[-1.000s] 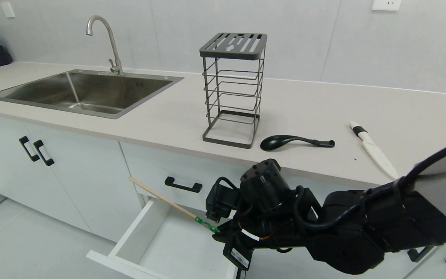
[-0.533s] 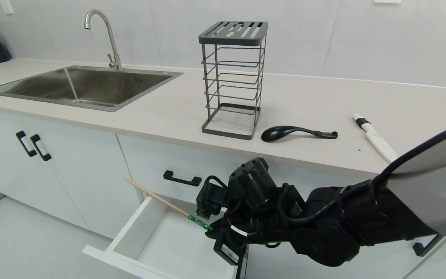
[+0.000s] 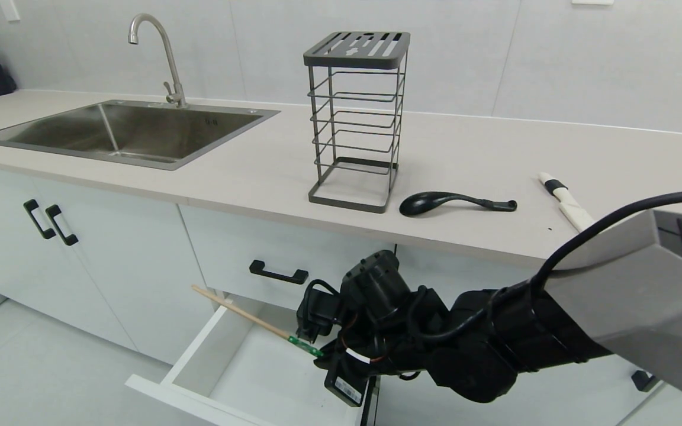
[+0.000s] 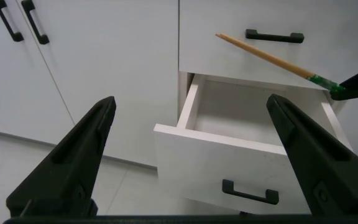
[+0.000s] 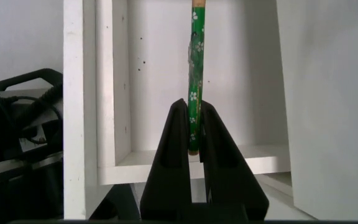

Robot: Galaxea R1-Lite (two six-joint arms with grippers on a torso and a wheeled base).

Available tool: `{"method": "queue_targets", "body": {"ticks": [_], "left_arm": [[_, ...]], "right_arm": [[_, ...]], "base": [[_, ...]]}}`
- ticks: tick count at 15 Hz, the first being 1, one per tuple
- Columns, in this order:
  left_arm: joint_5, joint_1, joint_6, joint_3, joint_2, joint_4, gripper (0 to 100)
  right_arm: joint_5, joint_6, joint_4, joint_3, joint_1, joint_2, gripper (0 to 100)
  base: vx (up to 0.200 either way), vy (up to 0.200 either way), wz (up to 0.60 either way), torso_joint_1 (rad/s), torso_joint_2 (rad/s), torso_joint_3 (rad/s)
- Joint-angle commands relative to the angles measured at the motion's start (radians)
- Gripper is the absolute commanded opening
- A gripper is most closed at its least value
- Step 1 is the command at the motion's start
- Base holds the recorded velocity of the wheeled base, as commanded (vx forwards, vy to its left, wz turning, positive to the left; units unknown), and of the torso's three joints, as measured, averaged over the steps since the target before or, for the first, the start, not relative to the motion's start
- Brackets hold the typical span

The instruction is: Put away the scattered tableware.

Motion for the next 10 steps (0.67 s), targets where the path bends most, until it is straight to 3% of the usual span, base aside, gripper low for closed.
{"method": "queue_targets", "body": {"ticks": [1,10], "left_arm": [[0.0,0.0,0.0,0.0,0.001,0.0,100],[0.0,0.0,0.0,0.0,0.001,0.0,100]], "right_arm": [[0.0,-0.001,0.004,-0.02,0.0,0.029,0],[0.0,-0.001,0.105,-0.141,0.001,0.143,0]], "base": [[0.0,0.0,0.0,0.0,0.0,0.0],[0.0,0.0,0.0,0.0,0.0,0.0]]}}
